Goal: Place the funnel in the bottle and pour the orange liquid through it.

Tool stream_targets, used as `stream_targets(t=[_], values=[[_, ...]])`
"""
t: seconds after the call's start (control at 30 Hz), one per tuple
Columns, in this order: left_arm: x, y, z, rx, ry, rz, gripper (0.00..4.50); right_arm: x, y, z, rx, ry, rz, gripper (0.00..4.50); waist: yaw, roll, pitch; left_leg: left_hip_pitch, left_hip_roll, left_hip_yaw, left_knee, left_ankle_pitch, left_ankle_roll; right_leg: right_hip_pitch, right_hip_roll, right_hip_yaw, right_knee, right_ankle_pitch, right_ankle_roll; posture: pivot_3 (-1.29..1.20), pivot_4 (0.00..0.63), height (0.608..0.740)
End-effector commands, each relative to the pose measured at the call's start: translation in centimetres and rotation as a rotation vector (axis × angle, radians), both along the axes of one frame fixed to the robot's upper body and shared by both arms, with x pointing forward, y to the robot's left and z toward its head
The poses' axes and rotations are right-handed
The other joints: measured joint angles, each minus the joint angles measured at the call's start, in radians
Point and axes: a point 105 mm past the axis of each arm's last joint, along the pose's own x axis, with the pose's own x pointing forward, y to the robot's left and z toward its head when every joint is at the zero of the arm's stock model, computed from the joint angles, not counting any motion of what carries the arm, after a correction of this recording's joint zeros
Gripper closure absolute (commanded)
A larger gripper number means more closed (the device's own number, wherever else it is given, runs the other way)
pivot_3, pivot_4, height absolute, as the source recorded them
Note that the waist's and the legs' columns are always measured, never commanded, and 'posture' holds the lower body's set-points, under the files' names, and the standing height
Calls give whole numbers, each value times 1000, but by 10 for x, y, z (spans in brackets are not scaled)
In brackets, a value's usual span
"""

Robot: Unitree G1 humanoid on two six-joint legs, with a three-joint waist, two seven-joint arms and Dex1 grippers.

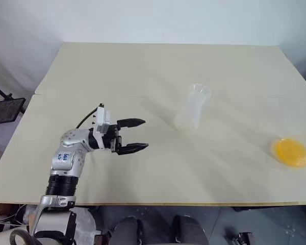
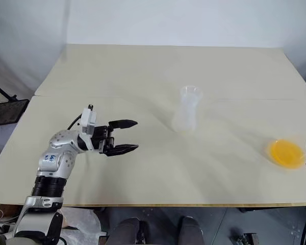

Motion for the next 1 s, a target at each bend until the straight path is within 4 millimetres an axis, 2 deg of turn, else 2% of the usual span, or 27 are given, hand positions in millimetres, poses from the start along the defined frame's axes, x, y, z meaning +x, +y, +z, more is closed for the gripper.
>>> stream_targets(t=[0.03, 0.23, 0.37, 0.43, 0.5, 0.63, 0.73, 0.83, 0.87, 0.93, 1.0], values=[[-7, -3, 10, -16, -36, -26, 28, 6, -6, 11, -28, -10, 5, 0, 0, 0, 0, 0, 0, 0, 0, 0, 0, 0, 0, 0, 0, 0, 0, 0, 150, 740], [-8, -3, 10, -26, -39, -11, 28, 14, -8, 14, -23, -26, 28, 0, 0, 0, 0, 0, 0, 0, 0, 0, 0, 0, 0, 0, 0, 0, 0, 0, 150, 740], [-7, -3, 10, -27, -46, -2, 0, 17, -8, 16, -13, -40, 35, 846, 0, 0, 0, 0, 0, 1, 0, 0, 0, 0, 0, 0, -1, 0, 0, 0, 150, 740], [-5, -3, 11, -31, -55, 9, 0, 19, -7, 16, -19, -39, 42, 1553, 0, 0, 0, 0, 0, 1, 0, 0, 0, 0, 0, 0, -1, 0, 0, 0, 150, 740], [-4, -3, 13, -37, -61, 17, 0, 20, -6, 19, -22, -48, 45, 2079, 0, 0, 0, 0, 0, 1, 0, 0, 0, 0, 0, 0, -1, 0, 0, 0, 150, 740], [-2, -3, 14, -35, -67, 21, 0, 23, 1, 27, -13, -79, 87, 2076, -1, 0, 0, 0, 0, 1, 0, 0, 0, 0, 0, 0, -1, 0, 0, 0, 150, 740], [0, -3, 16, -43, -72, 27, 0, 31, 21, 42, -34, -134, 169, 2076, -2, 1, 0, 0, 0, 1, 0, 0, 0, 0, 0, 0, -1, 0, 0, 0, 150, 740], [5, -3, 21, -65, -78, 43, 0, 42, 42, 65, -116, -191, 172, 2076, -7, 3, 2, 0, 0, 1, 0, 0, 0, 0, 0, 0, -1, 0, 0, 0, 150, 740], [7, -3, 22, -71, -82, 48, 0, 47, 54, 71, -138, -199, 209, 2076, -8, 3, 2, 0, 0, 1, 0, 0, 0, 0, 0, 0, -1, 0, 0, 0, 150, 740], [10, -4, 25, -80, -90, 59, 0, 59, 76, 79, -185, -171, 267, 2076, -15, 3, 2, 0, 0, 1, 0, 0, 0, 0, 0, 0, 0, 0, 0, 0, 150, 740], [14, -6, 26, -88, -101, 70, 0, 70, 91, 82, -248, -110, 287, 2076, -16, 3, 2, -1, 0, 0, 0, 0, 0, -1, 0, -1, 0, 0, 0, 0, 150, 740]])
